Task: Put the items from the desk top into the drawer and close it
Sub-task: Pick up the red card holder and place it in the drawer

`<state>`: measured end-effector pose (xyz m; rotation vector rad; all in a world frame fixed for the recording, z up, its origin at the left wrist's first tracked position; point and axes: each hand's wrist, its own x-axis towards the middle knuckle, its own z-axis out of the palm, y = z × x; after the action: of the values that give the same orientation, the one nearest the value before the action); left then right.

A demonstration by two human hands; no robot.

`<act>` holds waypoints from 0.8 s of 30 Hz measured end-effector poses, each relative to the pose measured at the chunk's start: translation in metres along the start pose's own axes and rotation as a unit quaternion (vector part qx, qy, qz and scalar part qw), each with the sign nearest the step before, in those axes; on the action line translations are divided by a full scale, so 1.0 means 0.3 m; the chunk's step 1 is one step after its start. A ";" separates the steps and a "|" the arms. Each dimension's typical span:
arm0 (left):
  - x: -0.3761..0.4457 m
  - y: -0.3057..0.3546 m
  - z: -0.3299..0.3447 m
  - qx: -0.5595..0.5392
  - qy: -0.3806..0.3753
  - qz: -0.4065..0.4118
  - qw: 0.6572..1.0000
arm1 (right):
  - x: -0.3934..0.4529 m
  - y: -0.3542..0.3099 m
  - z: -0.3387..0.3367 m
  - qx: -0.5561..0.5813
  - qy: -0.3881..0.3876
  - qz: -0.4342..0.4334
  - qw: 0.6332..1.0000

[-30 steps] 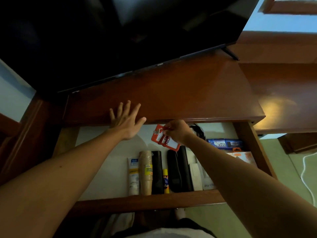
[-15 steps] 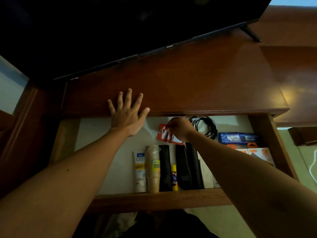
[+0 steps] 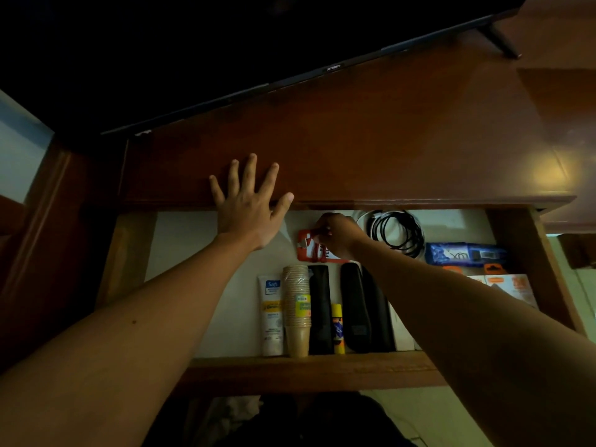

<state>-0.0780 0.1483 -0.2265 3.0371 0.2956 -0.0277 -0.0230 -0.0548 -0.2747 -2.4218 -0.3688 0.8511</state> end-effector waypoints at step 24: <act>-0.003 -0.002 -0.003 -0.002 -0.005 0.004 1.000 | -0.036 0.058 0.023 -0.109 0.052 0.004 0.993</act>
<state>-0.0789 0.1490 -0.2257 3.0329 0.2837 -0.0416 -0.0342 -0.0707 -0.2838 -2.6580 -0.4335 0.7174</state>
